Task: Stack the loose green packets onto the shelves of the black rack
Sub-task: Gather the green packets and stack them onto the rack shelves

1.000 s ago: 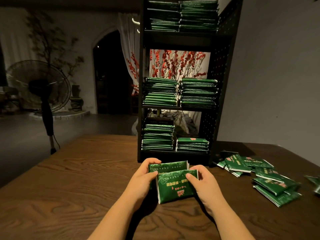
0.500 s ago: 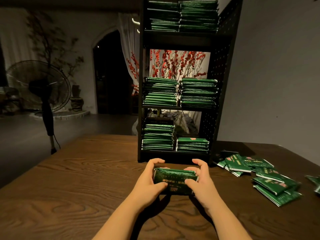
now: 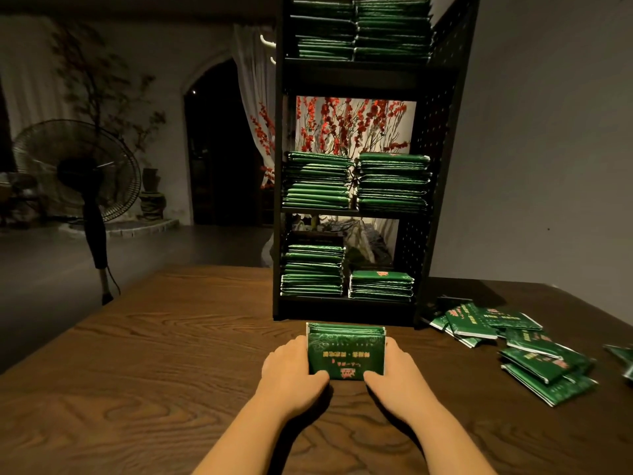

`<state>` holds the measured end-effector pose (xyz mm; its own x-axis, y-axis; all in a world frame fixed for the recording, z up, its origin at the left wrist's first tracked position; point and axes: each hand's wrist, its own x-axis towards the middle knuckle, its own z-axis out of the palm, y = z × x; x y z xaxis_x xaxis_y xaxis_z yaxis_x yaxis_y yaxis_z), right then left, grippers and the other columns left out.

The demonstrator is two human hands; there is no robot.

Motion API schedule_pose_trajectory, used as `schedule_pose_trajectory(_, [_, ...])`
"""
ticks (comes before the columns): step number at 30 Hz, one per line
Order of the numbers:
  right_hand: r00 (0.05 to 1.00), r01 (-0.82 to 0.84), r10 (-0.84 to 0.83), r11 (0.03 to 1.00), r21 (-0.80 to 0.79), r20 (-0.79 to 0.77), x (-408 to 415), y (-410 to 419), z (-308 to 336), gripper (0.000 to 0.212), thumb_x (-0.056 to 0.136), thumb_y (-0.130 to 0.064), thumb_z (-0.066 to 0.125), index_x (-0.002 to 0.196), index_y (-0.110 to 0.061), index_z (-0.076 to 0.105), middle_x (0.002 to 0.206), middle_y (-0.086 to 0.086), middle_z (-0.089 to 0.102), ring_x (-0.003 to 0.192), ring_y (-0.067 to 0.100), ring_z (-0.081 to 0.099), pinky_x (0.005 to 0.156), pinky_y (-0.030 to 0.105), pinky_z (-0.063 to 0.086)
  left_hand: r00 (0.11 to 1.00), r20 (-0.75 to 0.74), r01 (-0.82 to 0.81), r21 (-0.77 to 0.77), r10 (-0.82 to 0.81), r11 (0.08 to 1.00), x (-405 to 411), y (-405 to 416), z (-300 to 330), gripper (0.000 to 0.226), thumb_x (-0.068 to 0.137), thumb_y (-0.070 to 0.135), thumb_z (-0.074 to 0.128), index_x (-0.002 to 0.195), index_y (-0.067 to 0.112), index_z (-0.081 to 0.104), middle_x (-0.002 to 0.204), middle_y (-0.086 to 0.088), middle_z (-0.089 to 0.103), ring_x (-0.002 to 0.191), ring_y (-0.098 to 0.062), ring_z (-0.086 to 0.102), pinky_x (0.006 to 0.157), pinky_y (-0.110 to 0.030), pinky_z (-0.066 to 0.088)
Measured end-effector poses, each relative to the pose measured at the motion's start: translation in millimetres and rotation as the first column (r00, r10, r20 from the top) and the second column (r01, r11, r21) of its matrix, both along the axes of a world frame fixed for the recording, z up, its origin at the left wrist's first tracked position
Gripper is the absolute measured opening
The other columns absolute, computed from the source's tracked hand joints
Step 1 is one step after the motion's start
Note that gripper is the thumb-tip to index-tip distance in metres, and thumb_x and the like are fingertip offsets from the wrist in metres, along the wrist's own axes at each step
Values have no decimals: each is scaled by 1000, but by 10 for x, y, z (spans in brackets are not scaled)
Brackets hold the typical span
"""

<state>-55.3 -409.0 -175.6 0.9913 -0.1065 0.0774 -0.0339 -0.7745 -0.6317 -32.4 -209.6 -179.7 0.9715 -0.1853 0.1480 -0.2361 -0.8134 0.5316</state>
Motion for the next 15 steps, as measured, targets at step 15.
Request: schedule_pose_trajectory(15, [995,97,-81,902,420,-55,43,-201,48,50,93,-31,62,139,-14,50,140,1,52,128,22,49,104,40,44,995,-47,78,-258,-93,963,63,-66,71,24,88,36,44,106,29,58,106,11,61,100,-10,56,93,-40,48])
